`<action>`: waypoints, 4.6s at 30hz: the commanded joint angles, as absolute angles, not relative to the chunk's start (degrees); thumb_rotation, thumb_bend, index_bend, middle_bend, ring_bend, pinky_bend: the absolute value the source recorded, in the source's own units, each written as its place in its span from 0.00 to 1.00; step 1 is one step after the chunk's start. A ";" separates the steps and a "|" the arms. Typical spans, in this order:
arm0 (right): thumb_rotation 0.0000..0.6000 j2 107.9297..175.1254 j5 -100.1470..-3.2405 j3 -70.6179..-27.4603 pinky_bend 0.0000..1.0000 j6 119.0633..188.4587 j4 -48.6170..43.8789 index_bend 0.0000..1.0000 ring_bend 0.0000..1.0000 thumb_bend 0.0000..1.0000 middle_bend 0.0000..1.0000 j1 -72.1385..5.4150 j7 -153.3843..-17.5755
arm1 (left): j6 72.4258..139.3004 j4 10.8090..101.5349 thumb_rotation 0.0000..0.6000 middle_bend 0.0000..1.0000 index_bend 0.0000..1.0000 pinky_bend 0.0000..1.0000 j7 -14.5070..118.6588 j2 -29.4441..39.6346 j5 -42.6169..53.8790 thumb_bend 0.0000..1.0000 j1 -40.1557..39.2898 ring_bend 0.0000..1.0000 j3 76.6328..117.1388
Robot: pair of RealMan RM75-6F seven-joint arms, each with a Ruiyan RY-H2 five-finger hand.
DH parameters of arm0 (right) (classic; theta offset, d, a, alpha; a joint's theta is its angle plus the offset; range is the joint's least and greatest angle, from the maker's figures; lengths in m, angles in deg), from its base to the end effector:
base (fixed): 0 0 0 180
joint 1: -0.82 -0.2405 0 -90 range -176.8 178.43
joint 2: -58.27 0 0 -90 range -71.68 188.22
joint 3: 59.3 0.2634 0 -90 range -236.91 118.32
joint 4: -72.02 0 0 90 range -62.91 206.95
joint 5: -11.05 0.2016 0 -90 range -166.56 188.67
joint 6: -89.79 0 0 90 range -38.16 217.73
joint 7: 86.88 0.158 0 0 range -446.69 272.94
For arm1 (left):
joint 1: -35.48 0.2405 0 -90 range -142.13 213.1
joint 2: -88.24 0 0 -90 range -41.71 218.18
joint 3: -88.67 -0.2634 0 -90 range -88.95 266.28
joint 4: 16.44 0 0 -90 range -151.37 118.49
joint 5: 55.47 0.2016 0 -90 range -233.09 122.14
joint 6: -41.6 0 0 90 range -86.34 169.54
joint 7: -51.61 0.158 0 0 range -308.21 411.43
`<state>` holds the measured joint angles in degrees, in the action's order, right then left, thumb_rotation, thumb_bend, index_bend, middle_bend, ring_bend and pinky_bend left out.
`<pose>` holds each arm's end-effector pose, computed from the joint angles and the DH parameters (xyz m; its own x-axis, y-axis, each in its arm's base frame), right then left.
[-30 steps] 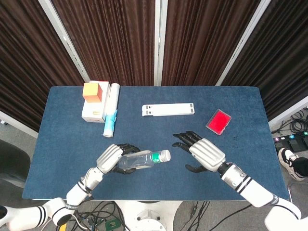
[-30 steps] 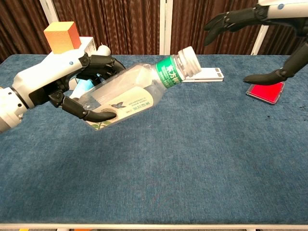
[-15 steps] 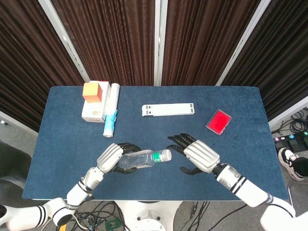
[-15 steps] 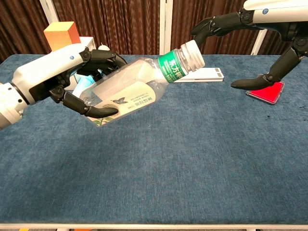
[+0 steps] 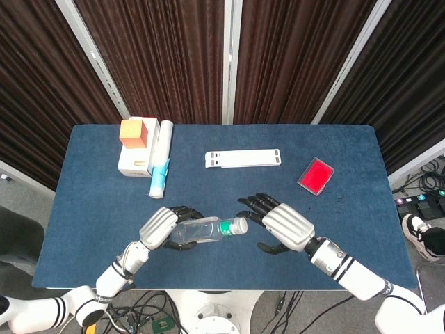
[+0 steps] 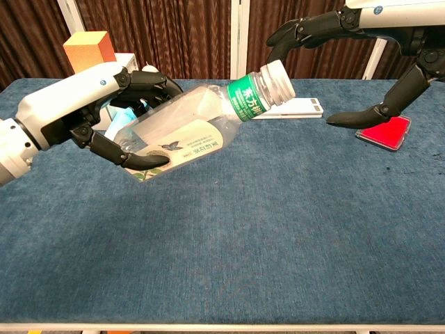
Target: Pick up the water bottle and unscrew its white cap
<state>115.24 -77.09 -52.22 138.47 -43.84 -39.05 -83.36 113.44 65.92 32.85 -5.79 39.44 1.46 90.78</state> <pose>-0.0974 -0.2792 0.0951 0.4079 -0.4058 0.8179 -0.7741 -0.6287 0.0741 -0.1318 0.2804 -0.0235 -0.0373 0.3715 0.9277 0.8103 -0.5321 0.2456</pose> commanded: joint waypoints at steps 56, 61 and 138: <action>1.00 115.43 -78.43 -53.52 0.00 142.46 -44.01 0.19 0.00 0.23 0.01 -39.07 -84.21 | 113.33 65.98 1.00 0.46 0.46 0.50 33.04 -5.46 38.95 0.43 0.75 0.38 90.37; 1.00 117.43 -79.30 -52.65 0.00 145.28 -42.43 0.17 0.00 0.23 0.03 -38.64 -84.68 | 113.94 66.51 1.00 0.46 0.46 0.50 32.21 -5.62 38.91 0.43 0.82 0.38 90.70; 1.00 120.50 -72.70 -55.34 0.00 145.46 -32.58 0.53 0.00 0.37 0.19 -35.87 -88.36 | 100.51 62.89 1.00 0.15 0.12 0.19 57.40 -3.27 24.34 0.23 2.06 0.07 89.58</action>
